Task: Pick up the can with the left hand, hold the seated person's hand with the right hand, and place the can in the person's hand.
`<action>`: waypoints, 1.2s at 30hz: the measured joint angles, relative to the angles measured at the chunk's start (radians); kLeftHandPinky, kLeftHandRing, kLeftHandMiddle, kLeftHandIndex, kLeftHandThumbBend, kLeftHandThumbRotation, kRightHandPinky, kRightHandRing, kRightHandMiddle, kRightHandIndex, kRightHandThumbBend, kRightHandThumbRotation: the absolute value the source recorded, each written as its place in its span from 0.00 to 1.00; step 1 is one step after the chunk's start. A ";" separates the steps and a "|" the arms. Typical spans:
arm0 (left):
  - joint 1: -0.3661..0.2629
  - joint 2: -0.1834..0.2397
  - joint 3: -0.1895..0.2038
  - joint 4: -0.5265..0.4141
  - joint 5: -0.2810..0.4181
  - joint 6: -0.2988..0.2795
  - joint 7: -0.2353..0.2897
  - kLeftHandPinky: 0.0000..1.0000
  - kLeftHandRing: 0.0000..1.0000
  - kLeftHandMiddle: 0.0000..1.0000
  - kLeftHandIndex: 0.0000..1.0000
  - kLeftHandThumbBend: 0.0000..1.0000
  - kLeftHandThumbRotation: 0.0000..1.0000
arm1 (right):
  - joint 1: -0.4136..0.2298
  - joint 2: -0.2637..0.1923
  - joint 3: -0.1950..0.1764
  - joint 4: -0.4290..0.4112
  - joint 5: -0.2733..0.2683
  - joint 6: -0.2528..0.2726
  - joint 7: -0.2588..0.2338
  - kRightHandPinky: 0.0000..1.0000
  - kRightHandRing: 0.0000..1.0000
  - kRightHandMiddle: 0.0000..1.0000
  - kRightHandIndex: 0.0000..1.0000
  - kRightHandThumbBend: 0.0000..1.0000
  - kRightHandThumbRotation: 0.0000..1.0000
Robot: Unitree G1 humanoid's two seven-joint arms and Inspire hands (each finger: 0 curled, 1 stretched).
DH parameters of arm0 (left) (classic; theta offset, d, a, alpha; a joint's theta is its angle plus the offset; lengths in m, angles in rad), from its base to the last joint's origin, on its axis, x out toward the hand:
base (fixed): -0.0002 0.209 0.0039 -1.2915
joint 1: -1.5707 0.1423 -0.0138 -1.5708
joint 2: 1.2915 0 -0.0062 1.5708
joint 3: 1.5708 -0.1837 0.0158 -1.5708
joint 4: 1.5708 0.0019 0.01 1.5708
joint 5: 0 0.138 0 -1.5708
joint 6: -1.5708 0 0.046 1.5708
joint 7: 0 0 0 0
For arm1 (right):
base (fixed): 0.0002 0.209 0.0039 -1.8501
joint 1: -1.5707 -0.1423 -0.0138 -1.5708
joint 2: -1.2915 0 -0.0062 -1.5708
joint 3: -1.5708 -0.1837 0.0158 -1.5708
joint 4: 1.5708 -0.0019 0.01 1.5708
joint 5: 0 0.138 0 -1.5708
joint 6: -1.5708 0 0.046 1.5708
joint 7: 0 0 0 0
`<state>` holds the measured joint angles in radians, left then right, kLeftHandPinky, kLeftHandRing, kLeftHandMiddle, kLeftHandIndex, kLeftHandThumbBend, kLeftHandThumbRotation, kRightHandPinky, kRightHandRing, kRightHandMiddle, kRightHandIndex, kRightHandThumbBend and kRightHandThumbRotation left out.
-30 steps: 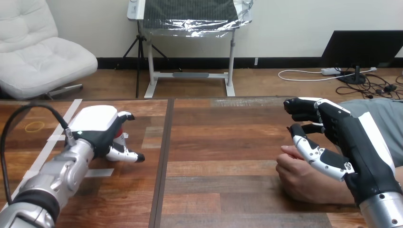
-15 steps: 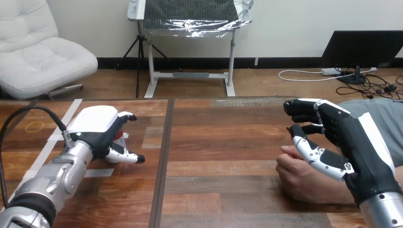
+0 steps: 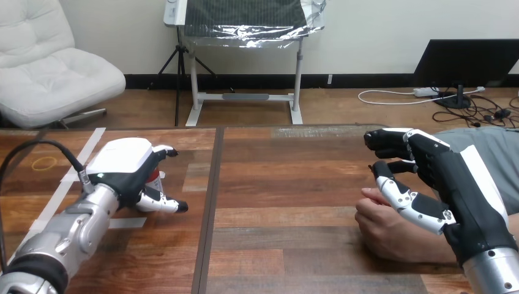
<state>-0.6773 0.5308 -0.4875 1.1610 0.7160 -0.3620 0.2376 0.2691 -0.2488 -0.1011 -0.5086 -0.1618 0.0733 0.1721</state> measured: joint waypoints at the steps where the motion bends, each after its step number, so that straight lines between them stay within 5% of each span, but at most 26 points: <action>1: 0.002 0.002 0.000 -0.002 -0.001 -0.003 0.000 0.79 0.82 0.85 0.85 0.77 0.41 | 0.000 0.000 0.000 0.000 -0.001 0.000 0.000 0.71 0.76 0.75 0.70 0.29 0.00; 36: 0.078 0.025 0.039 -0.108 -0.010 -0.036 -0.010 0.78 0.82 0.84 0.84 0.76 0.41 | 0.000 -0.031 0.000 0.000 0.000 0.024 0.004 0.70 0.76 0.75 0.71 0.29 0.00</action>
<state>-0.5995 0.5554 -0.4481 1.0532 0.7059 -0.3981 0.2272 0.2686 -0.2800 -0.1010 -0.5085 -0.1617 0.0973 0.1764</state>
